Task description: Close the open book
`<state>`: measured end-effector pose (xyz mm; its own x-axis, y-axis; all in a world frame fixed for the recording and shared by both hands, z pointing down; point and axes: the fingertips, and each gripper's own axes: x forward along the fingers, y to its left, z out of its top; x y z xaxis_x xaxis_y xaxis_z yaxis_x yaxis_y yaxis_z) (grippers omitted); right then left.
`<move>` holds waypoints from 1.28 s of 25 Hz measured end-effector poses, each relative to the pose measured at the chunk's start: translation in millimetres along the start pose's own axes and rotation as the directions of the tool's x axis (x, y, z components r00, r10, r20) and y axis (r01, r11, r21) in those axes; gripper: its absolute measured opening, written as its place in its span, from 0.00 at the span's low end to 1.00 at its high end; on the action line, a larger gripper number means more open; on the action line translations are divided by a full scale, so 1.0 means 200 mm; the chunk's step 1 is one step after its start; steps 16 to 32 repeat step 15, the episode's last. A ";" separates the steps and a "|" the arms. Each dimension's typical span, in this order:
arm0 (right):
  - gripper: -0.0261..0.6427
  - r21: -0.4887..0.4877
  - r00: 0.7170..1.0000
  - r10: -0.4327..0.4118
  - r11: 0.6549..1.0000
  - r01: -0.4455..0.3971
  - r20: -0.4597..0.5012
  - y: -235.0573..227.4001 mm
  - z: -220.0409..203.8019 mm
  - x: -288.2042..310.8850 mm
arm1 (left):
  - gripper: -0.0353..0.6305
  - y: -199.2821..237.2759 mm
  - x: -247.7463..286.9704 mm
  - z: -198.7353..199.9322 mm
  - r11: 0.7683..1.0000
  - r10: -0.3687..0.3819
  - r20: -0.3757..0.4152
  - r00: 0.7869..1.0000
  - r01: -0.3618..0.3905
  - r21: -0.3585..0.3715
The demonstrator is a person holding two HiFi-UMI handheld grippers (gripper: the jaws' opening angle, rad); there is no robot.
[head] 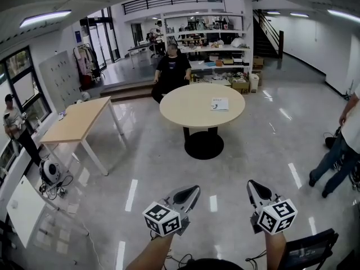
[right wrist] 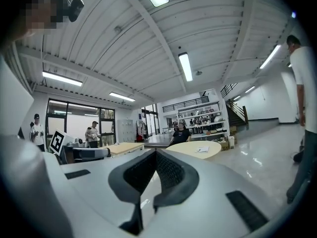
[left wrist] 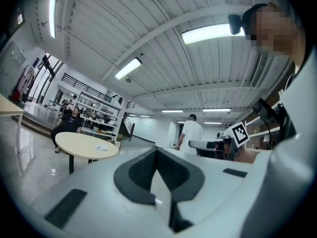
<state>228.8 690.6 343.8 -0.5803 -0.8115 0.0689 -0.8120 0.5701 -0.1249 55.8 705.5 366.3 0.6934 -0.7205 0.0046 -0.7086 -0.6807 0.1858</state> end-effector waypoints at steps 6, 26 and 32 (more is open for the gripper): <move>0.04 0.021 1.000 0.006 1.000 -0.006 0.001 -0.01 -0.02 -0.05 | 0.04 -0.05 0.00 -0.02 1.000 0.002 -0.007 1.000 -0.002 -0.006; 0.04 0.030 1.000 0.002 1.000 -0.002 0.006 -0.05 -0.03 -0.09 | 0.04 -0.11 0.02 -0.06 1.000 -0.012 -0.038 0.999 0.012 0.005; 0.04 0.030 1.000 0.002 1.000 -0.002 0.006 -0.05 -0.03 -0.09 | 0.04 -0.11 0.02 -0.06 1.000 -0.012 -0.038 0.999 0.012 0.005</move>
